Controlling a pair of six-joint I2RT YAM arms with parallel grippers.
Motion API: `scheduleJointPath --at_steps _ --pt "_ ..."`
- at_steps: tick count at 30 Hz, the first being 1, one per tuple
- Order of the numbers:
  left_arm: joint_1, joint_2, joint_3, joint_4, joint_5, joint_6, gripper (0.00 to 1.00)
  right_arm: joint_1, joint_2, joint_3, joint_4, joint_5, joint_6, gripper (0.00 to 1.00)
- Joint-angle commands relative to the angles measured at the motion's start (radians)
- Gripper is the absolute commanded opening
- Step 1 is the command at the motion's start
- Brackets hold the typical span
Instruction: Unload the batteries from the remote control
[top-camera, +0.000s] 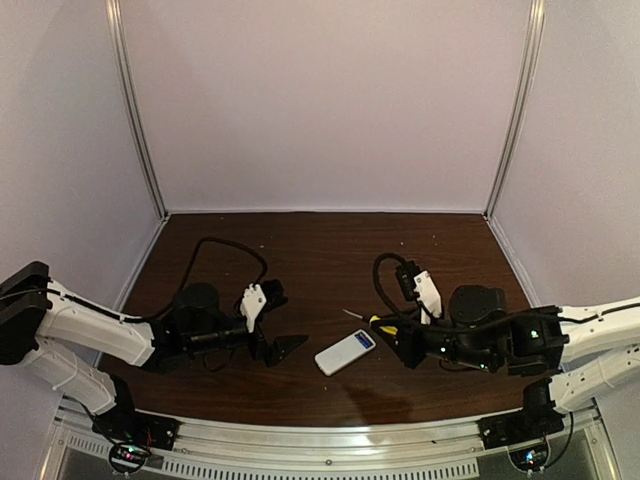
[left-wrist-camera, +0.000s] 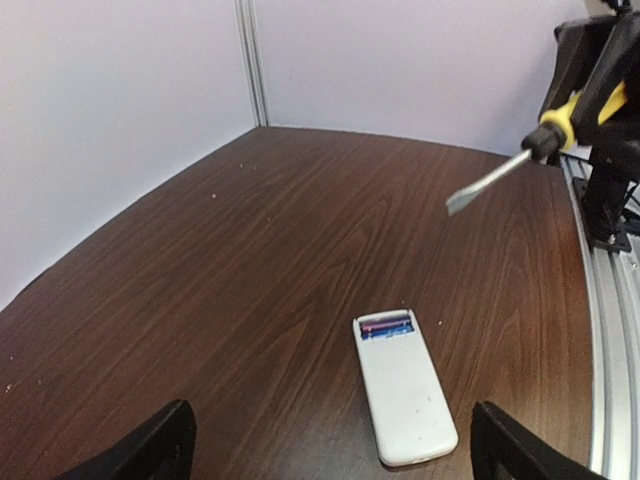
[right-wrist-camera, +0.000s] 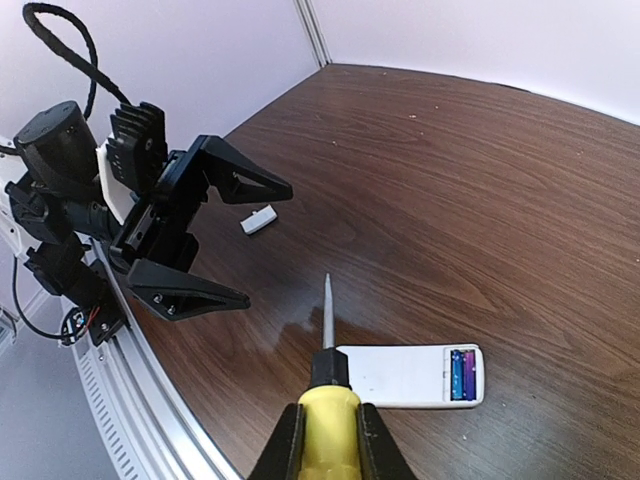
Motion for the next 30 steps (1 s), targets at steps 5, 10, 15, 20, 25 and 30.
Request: scheduleJointPath --at_steps 5,10,15,20,25,30 --pt "0.001 0.138 0.068 0.006 0.012 0.025 0.97 -0.002 -0.133 0.003 -0.197 0.117 0.024 0.0" --pt "0.002 0.179 0.101 -0.033 0.093 0.065 0.97 -0.004 -0.196 0.005 -0.264 0.164 0.024 0.0" --pt "0.003 0.192 0.133 -0.088 0.159 0.065 0.97 -0.005 -0.241 0.001 -0.305 0.21 0.027 0.0" --pt "0.002 0.241 0.198 -0.17 0.171 0.048 0.98 -0.004 -0.257 -0.005 -0.317 0.237 0.038 0.0" --pt "-0.001 0.295 0.219 -0.148 0.206 -0.018 0.97 -0.004 -0.229 0.011 -0.334 0.251 0.069 0.0" --pt "-0.022 0.322 0.221 -0.137 0.131 -0.07 0.97 -0.004 -0.223 0.007 -0.322 0.224 0.093 0.0"
